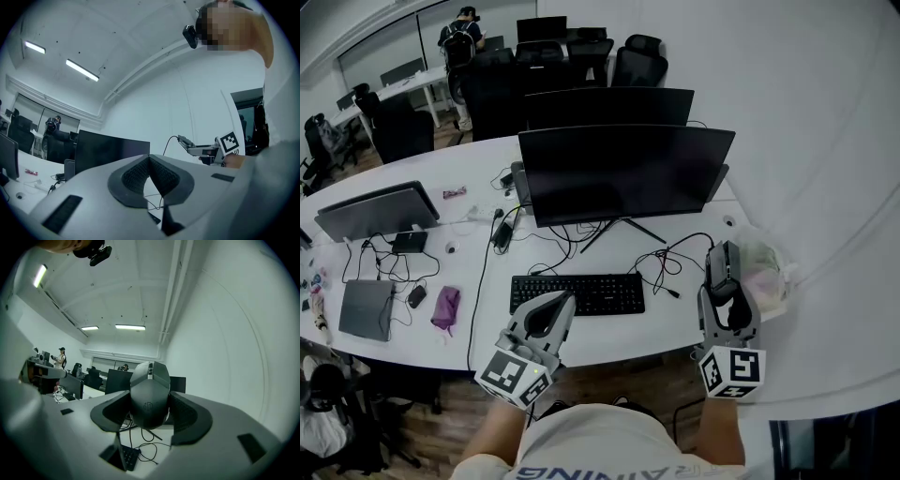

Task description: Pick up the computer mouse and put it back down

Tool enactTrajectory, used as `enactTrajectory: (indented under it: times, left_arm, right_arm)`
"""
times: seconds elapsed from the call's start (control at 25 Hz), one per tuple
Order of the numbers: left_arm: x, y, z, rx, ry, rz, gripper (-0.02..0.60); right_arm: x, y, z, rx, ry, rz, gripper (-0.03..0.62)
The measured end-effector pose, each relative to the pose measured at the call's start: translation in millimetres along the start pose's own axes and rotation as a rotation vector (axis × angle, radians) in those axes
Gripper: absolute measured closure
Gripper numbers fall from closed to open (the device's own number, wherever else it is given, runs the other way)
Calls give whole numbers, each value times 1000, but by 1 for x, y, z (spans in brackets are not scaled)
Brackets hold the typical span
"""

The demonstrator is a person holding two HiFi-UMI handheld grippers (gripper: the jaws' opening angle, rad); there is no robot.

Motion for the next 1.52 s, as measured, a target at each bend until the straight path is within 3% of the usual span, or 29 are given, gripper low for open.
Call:
enactTrajectory:
  times: [1.52]
  left_arm:
    - [4,2,8,-7,-2,-3,574]
  right_arm:
    - [5,6,0,-19,-27,7,322]
Point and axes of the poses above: the fingertips, and each gripper's own axes: z forward along the fingers, x to its right, y out of its underside, the point moved 4 cm from there along -z, backward along the fingers, and after that the axes turned 2 degrees about y, right-handed, at the moved point
